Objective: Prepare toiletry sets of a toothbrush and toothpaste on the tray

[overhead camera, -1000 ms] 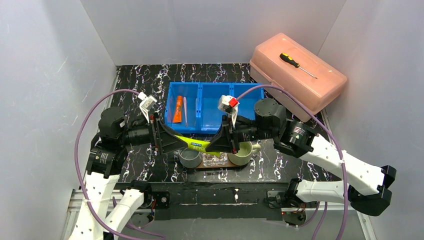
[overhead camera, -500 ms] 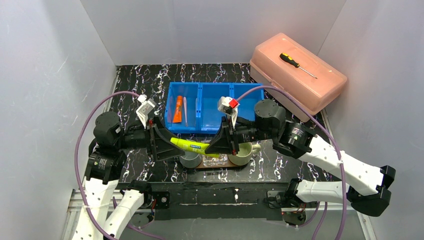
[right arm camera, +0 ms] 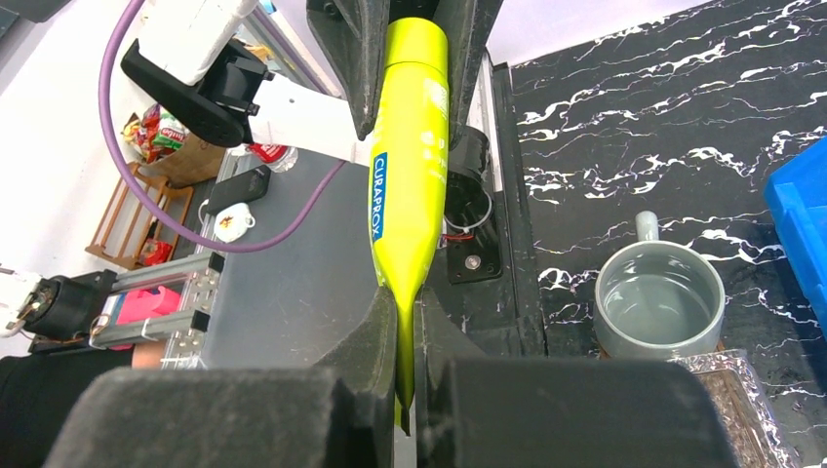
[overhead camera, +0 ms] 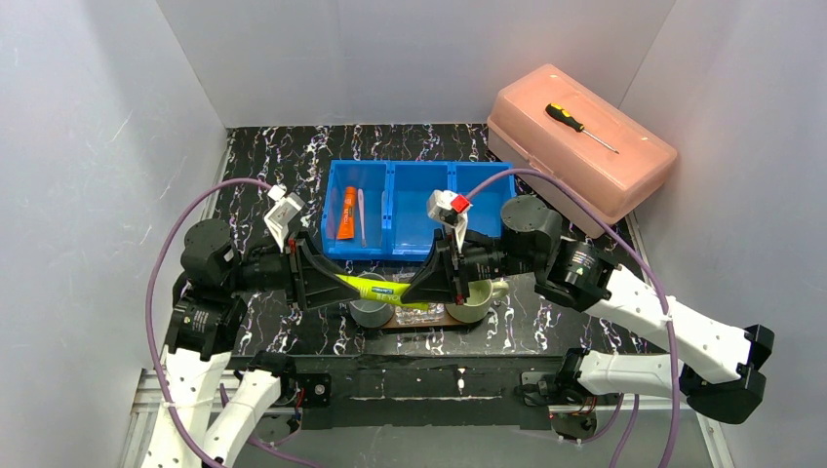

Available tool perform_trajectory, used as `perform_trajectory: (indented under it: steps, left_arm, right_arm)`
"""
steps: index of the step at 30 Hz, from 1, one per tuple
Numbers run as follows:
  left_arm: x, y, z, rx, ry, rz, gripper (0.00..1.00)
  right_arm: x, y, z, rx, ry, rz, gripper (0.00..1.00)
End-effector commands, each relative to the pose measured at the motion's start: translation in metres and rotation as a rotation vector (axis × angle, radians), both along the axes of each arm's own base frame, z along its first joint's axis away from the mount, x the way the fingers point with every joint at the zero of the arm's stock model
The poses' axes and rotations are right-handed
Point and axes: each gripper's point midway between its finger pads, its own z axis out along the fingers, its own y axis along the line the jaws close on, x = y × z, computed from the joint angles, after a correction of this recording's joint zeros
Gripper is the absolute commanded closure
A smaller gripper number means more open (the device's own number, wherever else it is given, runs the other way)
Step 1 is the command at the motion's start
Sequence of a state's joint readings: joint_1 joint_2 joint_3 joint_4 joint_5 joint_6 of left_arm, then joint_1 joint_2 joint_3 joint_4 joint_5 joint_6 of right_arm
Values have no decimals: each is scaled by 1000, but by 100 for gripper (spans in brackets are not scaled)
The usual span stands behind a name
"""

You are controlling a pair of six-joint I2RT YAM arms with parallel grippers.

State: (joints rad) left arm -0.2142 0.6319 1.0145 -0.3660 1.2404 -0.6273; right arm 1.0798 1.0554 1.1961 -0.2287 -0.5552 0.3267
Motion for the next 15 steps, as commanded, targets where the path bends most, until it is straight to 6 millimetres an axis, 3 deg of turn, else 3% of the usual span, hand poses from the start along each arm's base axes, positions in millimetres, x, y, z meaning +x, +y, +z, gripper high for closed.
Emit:
perform_trajectory:
  steps: [1, 15]
  left_arm:
    - [0, 0, 3, -8, -30, 19, 100]
    - [15, 1, 22, -133, -17, 169, 100]
  right_arm:
    - [3, -2, 24, 84, -37, -27, 98]
    - [9, -10, 44, 246, -53, -108, 49]
